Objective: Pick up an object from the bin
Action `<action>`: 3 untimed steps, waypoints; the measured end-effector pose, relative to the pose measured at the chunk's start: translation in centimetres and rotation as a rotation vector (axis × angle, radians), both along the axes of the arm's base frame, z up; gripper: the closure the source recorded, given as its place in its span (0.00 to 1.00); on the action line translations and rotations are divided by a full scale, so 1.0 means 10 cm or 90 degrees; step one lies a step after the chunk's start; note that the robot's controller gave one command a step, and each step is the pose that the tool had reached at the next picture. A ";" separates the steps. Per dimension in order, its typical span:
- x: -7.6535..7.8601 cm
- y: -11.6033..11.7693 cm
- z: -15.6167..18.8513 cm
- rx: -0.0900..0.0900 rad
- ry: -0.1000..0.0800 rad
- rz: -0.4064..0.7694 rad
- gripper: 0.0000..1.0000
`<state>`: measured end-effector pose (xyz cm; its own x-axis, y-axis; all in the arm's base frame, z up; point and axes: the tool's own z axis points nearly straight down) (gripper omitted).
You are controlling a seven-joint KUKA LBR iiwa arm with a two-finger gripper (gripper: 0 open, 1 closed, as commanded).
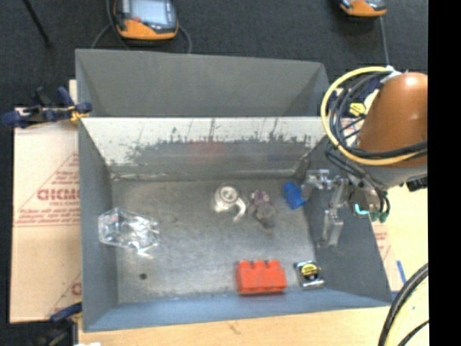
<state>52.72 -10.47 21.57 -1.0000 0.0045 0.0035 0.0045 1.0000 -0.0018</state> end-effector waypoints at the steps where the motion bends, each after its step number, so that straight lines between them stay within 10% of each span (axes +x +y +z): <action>1: 0.87 0.49 -1.47 0.002 -0.004 -0.004 0.00; 3: 0.58 0.34 -1.08 0.002 -0.003 -0.064 0.00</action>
Offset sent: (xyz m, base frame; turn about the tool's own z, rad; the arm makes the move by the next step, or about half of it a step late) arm 0.0862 0.0482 -0.1457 0.0089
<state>58.56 -7.06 10.74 -0.9946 0.1042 -0.0013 0.1042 0.9946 0.0015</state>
